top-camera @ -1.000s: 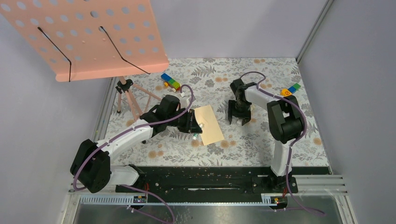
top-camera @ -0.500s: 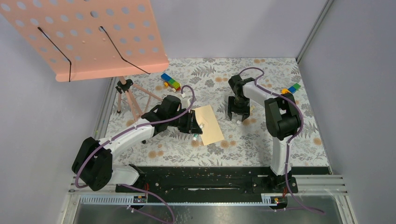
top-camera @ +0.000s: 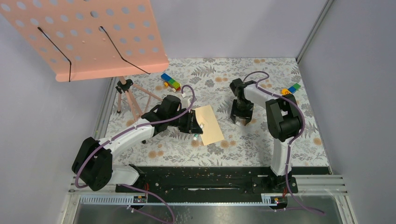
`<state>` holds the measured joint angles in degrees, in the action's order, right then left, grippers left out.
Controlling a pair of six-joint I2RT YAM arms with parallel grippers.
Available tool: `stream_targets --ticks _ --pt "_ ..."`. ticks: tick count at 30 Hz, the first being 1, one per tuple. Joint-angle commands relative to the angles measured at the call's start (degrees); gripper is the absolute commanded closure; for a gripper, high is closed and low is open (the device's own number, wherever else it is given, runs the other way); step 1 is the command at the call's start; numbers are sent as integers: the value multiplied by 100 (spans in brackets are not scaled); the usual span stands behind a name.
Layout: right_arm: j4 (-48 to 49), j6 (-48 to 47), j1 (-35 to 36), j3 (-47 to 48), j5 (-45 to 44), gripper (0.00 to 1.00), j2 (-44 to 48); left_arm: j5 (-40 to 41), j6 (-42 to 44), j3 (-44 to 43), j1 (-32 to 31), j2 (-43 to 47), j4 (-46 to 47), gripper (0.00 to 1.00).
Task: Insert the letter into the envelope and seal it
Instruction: Adjust the solid glue cap at the center of the board.
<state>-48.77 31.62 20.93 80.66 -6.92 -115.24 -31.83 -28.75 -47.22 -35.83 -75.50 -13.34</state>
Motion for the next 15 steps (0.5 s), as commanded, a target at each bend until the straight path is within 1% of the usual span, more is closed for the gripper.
stream_targets --ticks 1,3,5,11,13,15 --pt "16 571 -27 -137 -179 40 348 -216 44 -179 23 -44 261 100" --pt "35 645 -27 -173 -186 43 365 -213 65 -190 24 -48 231 100" --pt "78 697 -21 -241 -187 49 404 -197 85 -178 21 -24 210 100" --pt "210 701 -21 -454 -165 72 553 -189 70 -113 27 -10 218 100" --pt "222 564 -25 -424 -185 77 552 -177 65 -125 24 -14 206 100" --pt "269 124 -20 -312 47 79 510 -164 60 -129 26 2 212 100"
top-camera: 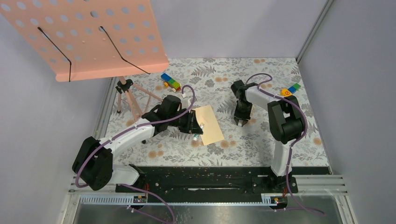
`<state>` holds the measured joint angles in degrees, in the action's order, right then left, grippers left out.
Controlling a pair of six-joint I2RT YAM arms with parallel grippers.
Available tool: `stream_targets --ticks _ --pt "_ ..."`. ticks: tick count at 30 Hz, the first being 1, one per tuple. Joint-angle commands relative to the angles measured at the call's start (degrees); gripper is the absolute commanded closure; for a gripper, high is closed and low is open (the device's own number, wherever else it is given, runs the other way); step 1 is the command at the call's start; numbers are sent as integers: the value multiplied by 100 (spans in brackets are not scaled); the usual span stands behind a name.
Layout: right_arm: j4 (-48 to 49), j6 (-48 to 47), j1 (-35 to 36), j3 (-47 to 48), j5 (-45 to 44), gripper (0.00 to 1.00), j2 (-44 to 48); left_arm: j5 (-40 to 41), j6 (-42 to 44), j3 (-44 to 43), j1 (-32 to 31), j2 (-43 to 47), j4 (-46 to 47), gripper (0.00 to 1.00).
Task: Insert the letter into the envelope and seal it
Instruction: Adjust the solid glue cap at the center of the board.
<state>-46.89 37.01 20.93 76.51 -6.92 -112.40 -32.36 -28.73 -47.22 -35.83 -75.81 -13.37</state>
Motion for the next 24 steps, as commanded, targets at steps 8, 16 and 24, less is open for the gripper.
stream_targets --ticks 8,16,24 --pt "-96 -2763 346 587 1476 68 190 -68 238 -146 29 151 4 100" --pt "192 -4030 946 440 762 66 315 -113 281 -95 26 248 -85 100" --pt "284 -4834 1431 425 1 64 225 -66 246 -75 25 278 -54 100"
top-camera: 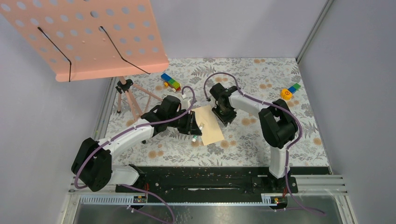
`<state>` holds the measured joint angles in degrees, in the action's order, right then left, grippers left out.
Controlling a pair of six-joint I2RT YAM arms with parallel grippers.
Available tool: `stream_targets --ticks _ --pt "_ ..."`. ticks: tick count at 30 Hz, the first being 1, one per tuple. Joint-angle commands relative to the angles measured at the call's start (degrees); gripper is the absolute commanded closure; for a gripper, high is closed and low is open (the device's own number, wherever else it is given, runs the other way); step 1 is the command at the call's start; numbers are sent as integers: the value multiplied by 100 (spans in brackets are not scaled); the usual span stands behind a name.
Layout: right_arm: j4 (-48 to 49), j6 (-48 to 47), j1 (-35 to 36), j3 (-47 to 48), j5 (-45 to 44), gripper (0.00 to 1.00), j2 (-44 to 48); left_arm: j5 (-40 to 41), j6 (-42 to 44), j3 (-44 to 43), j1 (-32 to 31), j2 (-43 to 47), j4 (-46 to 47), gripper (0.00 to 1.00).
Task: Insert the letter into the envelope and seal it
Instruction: Adjust the solid glue cap at the center of the board.
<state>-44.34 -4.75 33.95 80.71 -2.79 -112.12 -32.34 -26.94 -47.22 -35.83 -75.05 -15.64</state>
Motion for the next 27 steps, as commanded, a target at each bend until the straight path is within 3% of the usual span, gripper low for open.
stream_targets --ticks 1,10,19,24,27 --pt "28 -713 140 6 -401 63 186 -67 47 -58 26 223 200 100" --pt "-126 -722 224 65 -317 56 -20 -62 -4 27 28 261 263 100" --pt "-79 -444 218 -13 -70 50 450 -72 4 46 26 273 267 100" --pt "-99 -13 217 -155 -241 34 1176 -89 22 55 32 263 278 100" --pt "-271 811 132 -141 -545 26 1387 -103 14 79 25 245 326 100"
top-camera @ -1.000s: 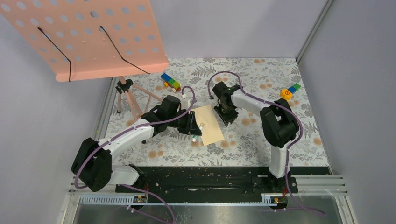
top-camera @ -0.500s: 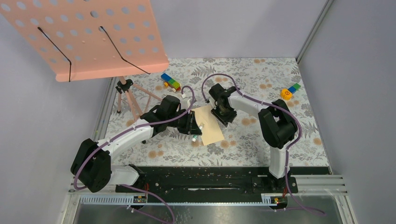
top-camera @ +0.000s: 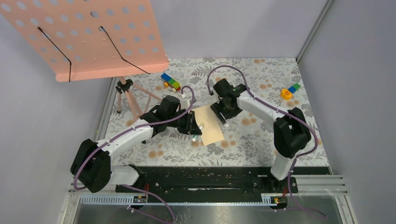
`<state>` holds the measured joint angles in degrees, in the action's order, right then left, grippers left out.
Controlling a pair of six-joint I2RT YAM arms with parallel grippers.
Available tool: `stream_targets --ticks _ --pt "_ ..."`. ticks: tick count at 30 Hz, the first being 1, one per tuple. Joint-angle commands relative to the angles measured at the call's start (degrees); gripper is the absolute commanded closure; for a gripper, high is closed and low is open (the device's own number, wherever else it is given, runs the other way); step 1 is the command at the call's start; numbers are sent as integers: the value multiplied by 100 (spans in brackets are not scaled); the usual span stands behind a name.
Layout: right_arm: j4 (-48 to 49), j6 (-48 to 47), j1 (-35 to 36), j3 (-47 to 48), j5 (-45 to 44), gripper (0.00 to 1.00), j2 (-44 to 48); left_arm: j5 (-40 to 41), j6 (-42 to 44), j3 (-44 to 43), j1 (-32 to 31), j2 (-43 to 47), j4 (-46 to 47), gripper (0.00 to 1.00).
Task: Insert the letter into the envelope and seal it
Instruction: Adjust the solid glue cap at the center of the board, then pick up the solid glue cap from the center of the board.
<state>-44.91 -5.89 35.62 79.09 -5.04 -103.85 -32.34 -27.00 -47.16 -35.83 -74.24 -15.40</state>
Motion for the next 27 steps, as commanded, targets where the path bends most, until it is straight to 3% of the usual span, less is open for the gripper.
stream_targets --ticks 1,6,10,12,27 --pt "-294 1343 -72 35 -356 25 581 -112 13 79 27 156 323 100" --pt "-540 4108 -527 -216 -9 28 695 -135 -42 149 29 161 432 100" --pt "171 6632 -749 -1221 632 32 1092 -149 -30 171 32 166 451 100" --pt "705 7424 -790 -1654 623 32 1257 -146 -27 179 29 204 460 100" --pt "1026 8237 -1020 -1376 914 40 429 -136 -12 292 24 313 481 100"
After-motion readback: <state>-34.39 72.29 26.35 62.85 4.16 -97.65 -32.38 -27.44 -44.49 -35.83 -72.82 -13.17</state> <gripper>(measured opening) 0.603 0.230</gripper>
